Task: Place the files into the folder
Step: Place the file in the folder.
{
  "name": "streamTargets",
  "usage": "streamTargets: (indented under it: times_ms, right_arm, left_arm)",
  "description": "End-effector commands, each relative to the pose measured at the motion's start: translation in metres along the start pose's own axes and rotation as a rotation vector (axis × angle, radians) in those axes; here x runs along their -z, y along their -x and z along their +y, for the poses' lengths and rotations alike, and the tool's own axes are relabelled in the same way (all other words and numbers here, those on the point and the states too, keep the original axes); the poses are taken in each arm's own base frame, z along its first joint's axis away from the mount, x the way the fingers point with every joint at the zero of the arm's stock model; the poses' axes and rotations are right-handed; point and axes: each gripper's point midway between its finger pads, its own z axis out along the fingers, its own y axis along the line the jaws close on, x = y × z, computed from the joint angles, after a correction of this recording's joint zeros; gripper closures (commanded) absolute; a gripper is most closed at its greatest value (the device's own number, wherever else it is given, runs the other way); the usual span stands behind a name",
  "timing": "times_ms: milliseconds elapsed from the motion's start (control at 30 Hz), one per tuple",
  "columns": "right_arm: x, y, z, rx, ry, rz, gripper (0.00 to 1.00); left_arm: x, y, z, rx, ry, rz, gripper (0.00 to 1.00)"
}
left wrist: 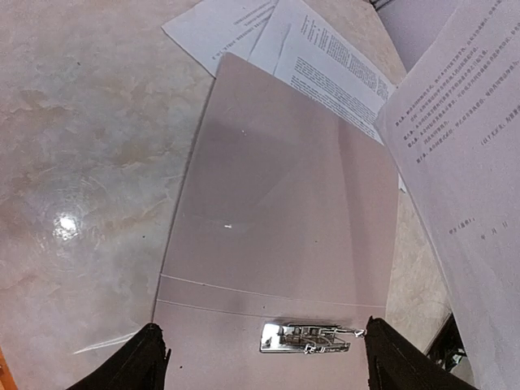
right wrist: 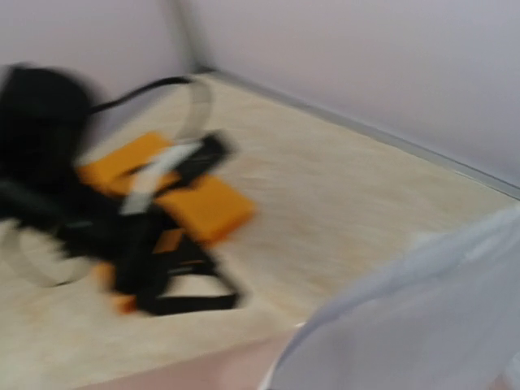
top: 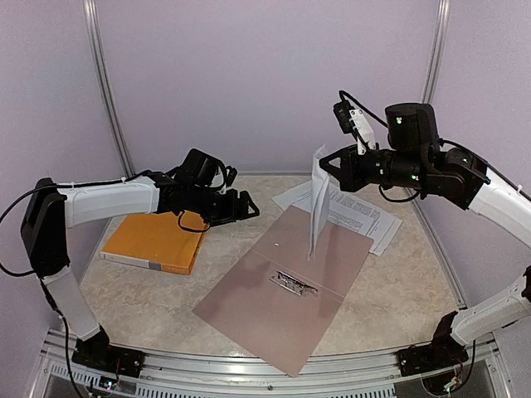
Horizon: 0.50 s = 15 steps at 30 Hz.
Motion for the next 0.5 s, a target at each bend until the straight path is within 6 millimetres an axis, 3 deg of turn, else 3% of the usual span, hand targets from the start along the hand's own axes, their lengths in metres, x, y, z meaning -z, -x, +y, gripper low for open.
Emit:
streamTargets:
  times_ms: [0, 133, 233, 467]
  right_arm:
    - [0.004, 0.016, 0.061, 0.061, 0.169, -0.022, 1.0]
    - [0.004, 0.007, 0.08, 0.028, 0.238, -0.009, 1.0]
    - [0.008, -0.007, 0.073, -0.02, 0.218, 0.007, 1.0]
    - [0.017, -0.071, 0.006, -0.164, -0.071, 0.106, 1.0]
  left_arm:
    - [0.029, 0.01, 0.03, 0.054, 0.128, -0.075, 0.19]
    - [0.053, 0.016, 0.05, 0.115, 0.173, -0.131, 0.21]
    - [0.076, 0.02, 0.063, 0.134, 0.202, -0.182, 0.21]
    - [0.119, 0.023, 0.069, 0.103, 0.232, -0.26, 0.21]
